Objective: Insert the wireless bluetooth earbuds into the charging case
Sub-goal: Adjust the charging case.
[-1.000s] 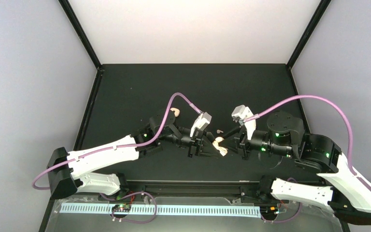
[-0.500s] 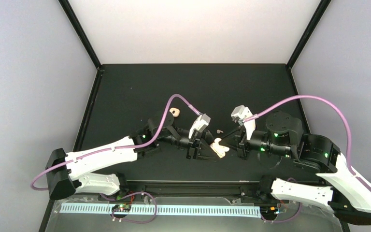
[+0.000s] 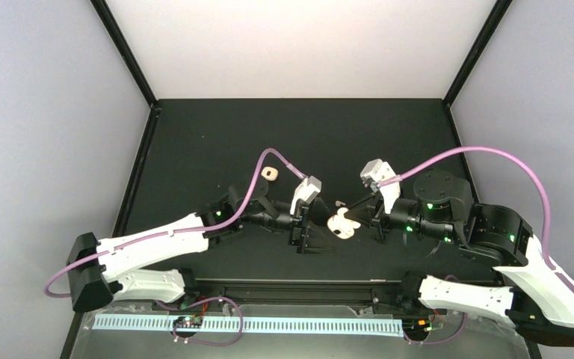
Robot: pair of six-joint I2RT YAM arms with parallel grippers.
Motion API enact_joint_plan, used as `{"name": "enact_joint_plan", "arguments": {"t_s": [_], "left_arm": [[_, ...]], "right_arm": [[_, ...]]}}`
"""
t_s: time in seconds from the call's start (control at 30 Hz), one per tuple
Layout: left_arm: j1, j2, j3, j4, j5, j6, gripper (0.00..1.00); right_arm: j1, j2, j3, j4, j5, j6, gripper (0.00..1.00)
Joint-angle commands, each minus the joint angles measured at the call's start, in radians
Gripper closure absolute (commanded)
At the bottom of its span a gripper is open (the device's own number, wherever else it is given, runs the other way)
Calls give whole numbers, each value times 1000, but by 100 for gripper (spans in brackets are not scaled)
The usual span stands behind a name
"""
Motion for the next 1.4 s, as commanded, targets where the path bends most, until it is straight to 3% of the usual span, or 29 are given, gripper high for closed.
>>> {"name": "enact_joint_plan", "arguments": {"t_s": [0.0, 0.2, 0.4, 0.57, 0.7, 0.87, 1.2, 1.37], "left_arm": [[19, -89, -79, -38, -146, -2, 1], [53, -263, -242, 106, -308, 10, 1], [110, -361, -166, -166, -405, 302, 1], [140, -399, -179, -239, -517, 490, 1], [142, -440, -219, -234, -409, 642, 1], [142, -498, -250, -238, -312, 722, 3], [142, -384, -164, -241, -171, 667, 1], [142, -328, -148, -179, -140, 621, 9]], "right_arm": [[6, 2, 31, -53, 132, -74, 99], [7, 16, 3, -29, 303, -172, 99], [7, 45, -63, 120, 452, -330, 99], [7, 102, -80, 255, 361, -415, 99], [7, 157, -75, 284, 214, -427, 99], [6, 140, -113, 291, 75, -418, 99], [7, 104, -168, 286, -4, -384, 99], [7, 102, -161, 287, -29, -383, 99]]}}
